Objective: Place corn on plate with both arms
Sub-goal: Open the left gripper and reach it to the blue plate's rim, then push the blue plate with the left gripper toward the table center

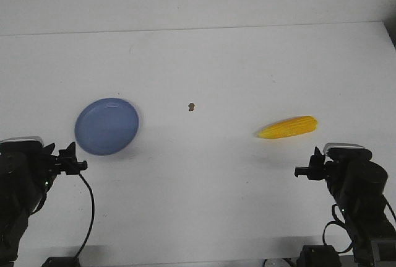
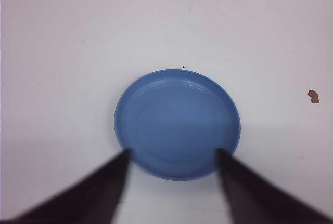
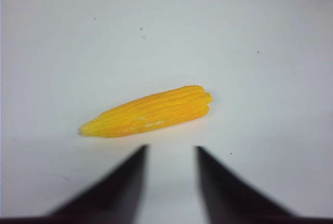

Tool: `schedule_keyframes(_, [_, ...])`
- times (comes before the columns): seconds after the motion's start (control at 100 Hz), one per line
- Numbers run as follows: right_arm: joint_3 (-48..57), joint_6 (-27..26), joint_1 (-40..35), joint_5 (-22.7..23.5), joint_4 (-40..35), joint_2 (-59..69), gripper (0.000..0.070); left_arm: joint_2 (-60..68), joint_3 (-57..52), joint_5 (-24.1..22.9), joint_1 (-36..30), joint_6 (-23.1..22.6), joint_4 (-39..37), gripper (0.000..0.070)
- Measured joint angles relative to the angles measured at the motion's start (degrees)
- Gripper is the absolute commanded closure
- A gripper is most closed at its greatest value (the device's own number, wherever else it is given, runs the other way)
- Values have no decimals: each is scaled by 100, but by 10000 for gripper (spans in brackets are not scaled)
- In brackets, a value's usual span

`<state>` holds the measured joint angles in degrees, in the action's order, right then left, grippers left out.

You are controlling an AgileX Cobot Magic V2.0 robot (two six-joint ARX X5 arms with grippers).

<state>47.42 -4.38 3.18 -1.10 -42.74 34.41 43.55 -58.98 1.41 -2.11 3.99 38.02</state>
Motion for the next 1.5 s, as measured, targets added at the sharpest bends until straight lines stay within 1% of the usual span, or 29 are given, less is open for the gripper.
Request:
schedule_keyframes(0.13, [0,-17,0,0,0,0,149,0,0,0,0,0,0,188])
schedule_keyframes(0.15, [0,-17,0,0,0,0,146,0,0,0,0,11,0,176])
schedule_keyframes(0.22, [0,-17,0,0,0,0,146,0,0,0,0,151,0,101])
schedule_keyframes(0.27, [0,-17,0,0,0,0,146,2,0,2,0,284,-2,70])
schedule_keyframes(0.45, [0,-17,0,0,0,0,146,389,-114,2,120,459,-20,74])
schedule_keyframes(0.69, [0,-17,0,0,0,0,146,1910,-785,28,627,619,-39,76])
schedule_keyframes(0.83, [0,-17,0,0,0,0,146,2791,-1196,308,944,664,-85,77])
schedule_keyframes(0.93, [0,-17,0,0,0,0,146,3333,-1290,476,1106,671,-280,76])
schedule_keyframes(1.09, [0,-17,0,0,0,0,146,4151,-1290,546,1290,673,-372,76])
schedule_keyframes(1.35, [0,-17,0,0,0,0,146,5147,-1290,636,1377,671,-623,76])
schedule_keyframes(1.5, [0,-17,0,0,0,0,146,5530,-1290,946,1370,673,-780,76])
